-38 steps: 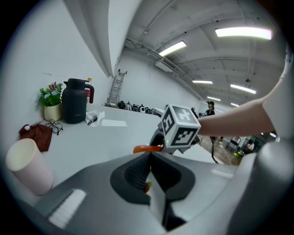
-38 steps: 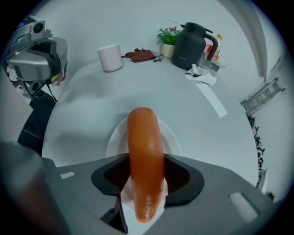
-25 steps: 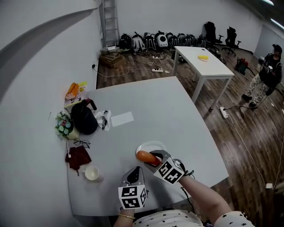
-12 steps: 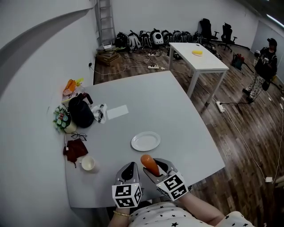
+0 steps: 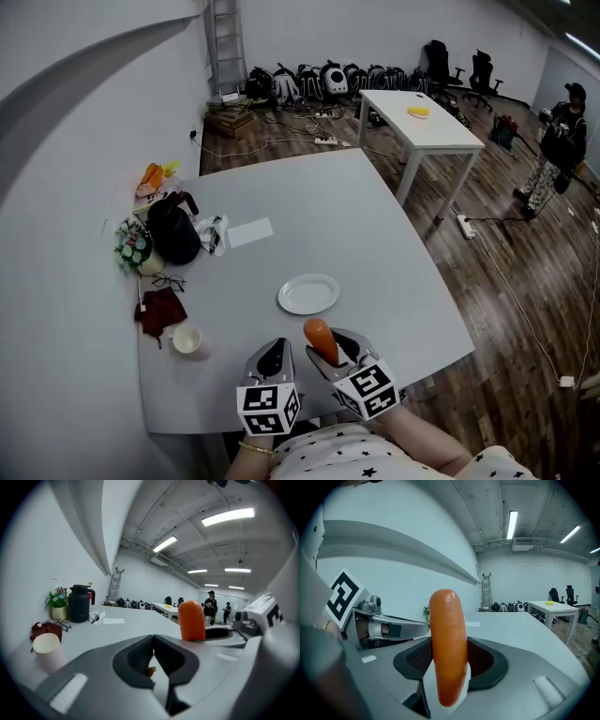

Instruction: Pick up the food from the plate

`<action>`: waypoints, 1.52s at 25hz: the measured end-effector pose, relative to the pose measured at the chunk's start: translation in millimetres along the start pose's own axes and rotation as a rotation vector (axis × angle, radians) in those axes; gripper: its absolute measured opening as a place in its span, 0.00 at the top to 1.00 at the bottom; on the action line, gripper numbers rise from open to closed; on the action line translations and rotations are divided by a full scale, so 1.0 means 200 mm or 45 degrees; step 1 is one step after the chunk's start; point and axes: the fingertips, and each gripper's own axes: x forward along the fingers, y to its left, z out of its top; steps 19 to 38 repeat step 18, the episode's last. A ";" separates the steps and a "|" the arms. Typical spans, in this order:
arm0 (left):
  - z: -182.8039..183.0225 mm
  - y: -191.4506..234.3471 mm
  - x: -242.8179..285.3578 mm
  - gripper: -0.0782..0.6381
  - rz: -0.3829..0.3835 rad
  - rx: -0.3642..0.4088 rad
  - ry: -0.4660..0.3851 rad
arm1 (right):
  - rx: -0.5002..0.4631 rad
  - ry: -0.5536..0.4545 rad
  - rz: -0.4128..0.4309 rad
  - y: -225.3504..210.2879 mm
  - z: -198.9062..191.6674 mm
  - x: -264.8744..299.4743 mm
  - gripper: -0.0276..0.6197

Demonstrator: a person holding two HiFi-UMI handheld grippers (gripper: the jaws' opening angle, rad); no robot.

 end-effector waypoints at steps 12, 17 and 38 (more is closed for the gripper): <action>0.00 0.02 -0.01 0.88 0.007 -0.010 0.010 | 0.025 -0.031 -0.017 0.00 0.04 -0.01 0.63; 0.01 0.02 -0.01 0.88 0.009 -0.016 0.006 | 0.003 -0.044 -0.021 0.00 0.07 -0.02 0.63; 0.01 0.02 -0.01 0.88 0.009 -0.017 0.004 | -0.002 -0.046 -0.022 0.00 0.07 -0.02 0.63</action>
